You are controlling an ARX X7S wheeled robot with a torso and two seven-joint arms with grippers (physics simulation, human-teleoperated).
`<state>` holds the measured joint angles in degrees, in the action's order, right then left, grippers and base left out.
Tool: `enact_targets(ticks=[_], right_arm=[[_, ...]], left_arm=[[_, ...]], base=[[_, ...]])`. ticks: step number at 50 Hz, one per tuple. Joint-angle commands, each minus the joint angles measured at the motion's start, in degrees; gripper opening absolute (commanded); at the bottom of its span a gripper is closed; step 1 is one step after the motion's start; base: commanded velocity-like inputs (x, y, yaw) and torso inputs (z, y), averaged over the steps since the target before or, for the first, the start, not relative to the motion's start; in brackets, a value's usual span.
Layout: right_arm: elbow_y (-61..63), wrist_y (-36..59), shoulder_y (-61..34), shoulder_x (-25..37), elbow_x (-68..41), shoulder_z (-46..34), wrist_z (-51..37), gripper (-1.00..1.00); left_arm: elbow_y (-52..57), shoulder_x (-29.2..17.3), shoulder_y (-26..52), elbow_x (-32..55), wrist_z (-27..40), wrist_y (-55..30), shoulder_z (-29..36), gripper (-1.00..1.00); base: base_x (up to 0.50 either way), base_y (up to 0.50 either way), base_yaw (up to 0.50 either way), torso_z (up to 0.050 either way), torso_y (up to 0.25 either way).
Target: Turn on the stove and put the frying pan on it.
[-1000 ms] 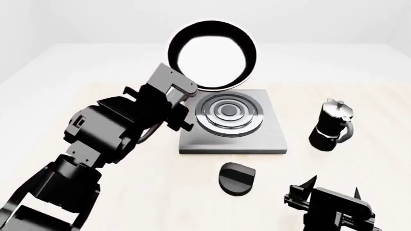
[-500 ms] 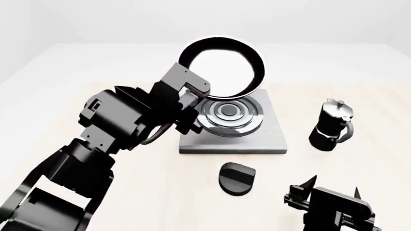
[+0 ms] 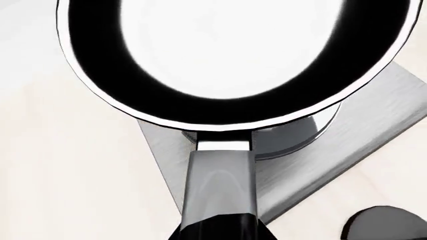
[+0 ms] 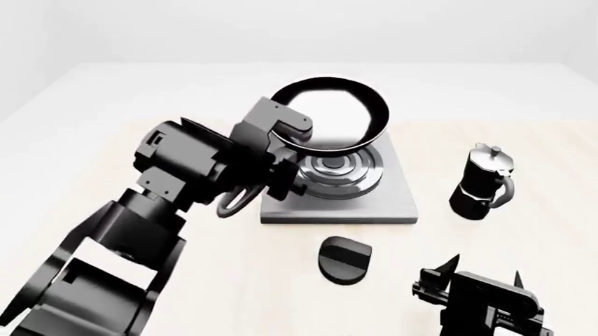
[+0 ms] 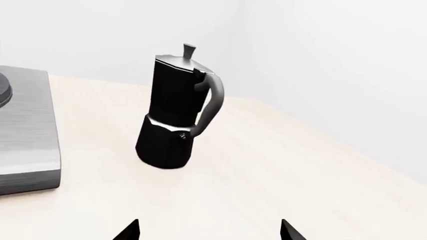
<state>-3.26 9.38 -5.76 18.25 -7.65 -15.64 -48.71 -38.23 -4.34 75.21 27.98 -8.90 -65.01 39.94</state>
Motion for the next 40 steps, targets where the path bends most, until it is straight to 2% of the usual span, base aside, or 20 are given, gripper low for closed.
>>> enact_targets(ticks=[1, 22, 40], right_arm=[[0.01, 0.08, -0.03, 0.16, -0.08, -0.2, 0.12, 1.0], [-0.58, -0.16, -0.33, 0.32, -0.04, -0.53, 0.21, 1.0], [-0.57, -0.09, -0.45, 0.35, -0.05, -0.8, 0.12, 1.0]], left_arm=[[-2.61, 1.64, 1.5, -0.24, 0.01, 0.79, -2.82, -1.0], [-1.5, 2.67, -0.43, 0.87, 0.69, 2.56, 0.8, -1.0], [-7.09, 3.42, -0.54, 0.99, 0.64, 7.49, 3.72, -1.0]], base=[[0.0, 0.0, 0.0, 0.0, 0.0], [0.0, 0.0, 0.0, 0.0, 0.001], [0.0, 0.0, 0.0, 0.001, 0.001]])
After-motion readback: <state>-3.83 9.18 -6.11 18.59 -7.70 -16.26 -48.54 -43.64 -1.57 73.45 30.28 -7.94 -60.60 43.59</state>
